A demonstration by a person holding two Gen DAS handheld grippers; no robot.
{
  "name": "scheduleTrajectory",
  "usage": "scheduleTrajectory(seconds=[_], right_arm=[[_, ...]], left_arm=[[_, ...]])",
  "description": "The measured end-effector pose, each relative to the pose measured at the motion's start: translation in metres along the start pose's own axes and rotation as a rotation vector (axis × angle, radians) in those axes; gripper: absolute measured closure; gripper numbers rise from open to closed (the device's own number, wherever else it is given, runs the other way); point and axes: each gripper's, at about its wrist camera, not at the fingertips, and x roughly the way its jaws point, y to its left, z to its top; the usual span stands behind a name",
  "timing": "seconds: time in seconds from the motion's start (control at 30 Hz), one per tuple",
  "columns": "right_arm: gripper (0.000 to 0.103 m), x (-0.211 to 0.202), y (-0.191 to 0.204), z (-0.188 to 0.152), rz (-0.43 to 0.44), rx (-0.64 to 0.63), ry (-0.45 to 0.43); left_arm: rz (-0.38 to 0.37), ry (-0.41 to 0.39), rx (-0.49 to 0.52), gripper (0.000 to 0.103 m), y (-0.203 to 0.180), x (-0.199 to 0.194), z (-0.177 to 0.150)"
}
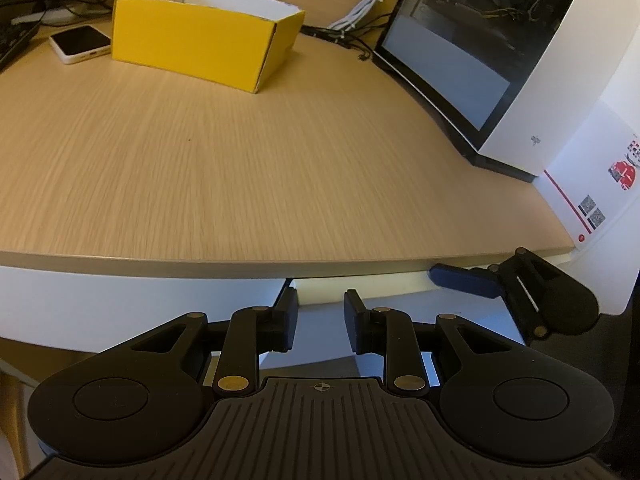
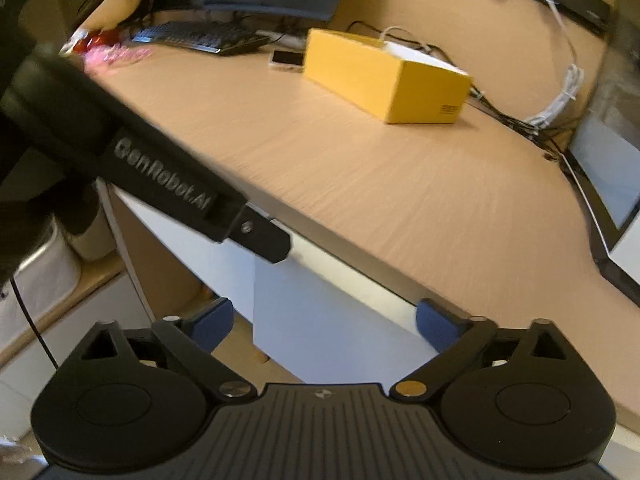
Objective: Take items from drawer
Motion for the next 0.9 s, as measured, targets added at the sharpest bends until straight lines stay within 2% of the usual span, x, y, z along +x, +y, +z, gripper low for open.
scheduleTrajectory(seconds=[0.07,0.27,0.57,0.67,0.77,0.9], right_arm=[[0.000,0.004,0.002,0.001,-0.006,-0.022,0.012],[0.000,0.002,-0.004,0.002,0.022,0.041,0.017],[0.000,-0.008,-0.002,-0.003,0.036,0.050,0.026],[0.000,-0.010,-0.004,-0.003,0.051,0.066,0.026],[0.004,-0.015,-0.017,-0.002,0.061,0.149,0.016],[0.004,-0.031,-0.041,-0.010,0.000,0.244,-0.013]], left_arm=[[0.001,-0.001,0.000,0.077,0.000,0.000,0.000],[0.004,0.004,0.004,0.077,-0.001,0.000,0.000],[0.007,0.006,0.004,0.077,-0.002,-0.001,-0.001],[0.013,-0.010,-0.029,0.077,0.000,-0.002,-0.002],[0.028,-0.037,-0.038,0.081,-0.003,-0.005,-0.004],[0.060,-0.083,-0.004,0.082,-0.018,-0.012,0.000]])
